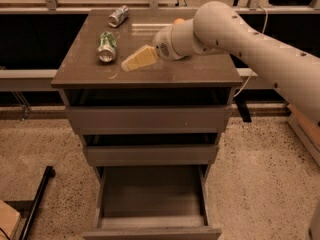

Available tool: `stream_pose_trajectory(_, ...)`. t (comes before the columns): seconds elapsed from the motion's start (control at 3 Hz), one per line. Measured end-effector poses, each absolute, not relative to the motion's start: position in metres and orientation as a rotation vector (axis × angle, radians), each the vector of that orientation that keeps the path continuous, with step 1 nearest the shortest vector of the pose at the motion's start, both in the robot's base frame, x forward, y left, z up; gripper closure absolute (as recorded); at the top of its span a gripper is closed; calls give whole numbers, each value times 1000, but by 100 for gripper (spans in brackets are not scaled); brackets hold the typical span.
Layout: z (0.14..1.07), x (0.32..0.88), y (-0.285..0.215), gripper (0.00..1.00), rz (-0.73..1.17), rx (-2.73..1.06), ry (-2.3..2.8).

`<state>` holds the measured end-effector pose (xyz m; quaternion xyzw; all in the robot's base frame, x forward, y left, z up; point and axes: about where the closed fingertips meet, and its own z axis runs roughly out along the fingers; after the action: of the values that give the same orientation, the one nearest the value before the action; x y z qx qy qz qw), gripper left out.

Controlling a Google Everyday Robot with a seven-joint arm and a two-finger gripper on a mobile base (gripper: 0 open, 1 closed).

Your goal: Place green can into bottom drawer

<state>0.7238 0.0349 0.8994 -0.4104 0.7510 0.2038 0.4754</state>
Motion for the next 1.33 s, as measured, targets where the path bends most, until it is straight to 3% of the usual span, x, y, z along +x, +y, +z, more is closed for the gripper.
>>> stream_pose_trajectory(0.67,898,730,52,0,528,-954,1794)
stream_pose_trajectory(1.33,879,775,114,0,597,-875,1691)
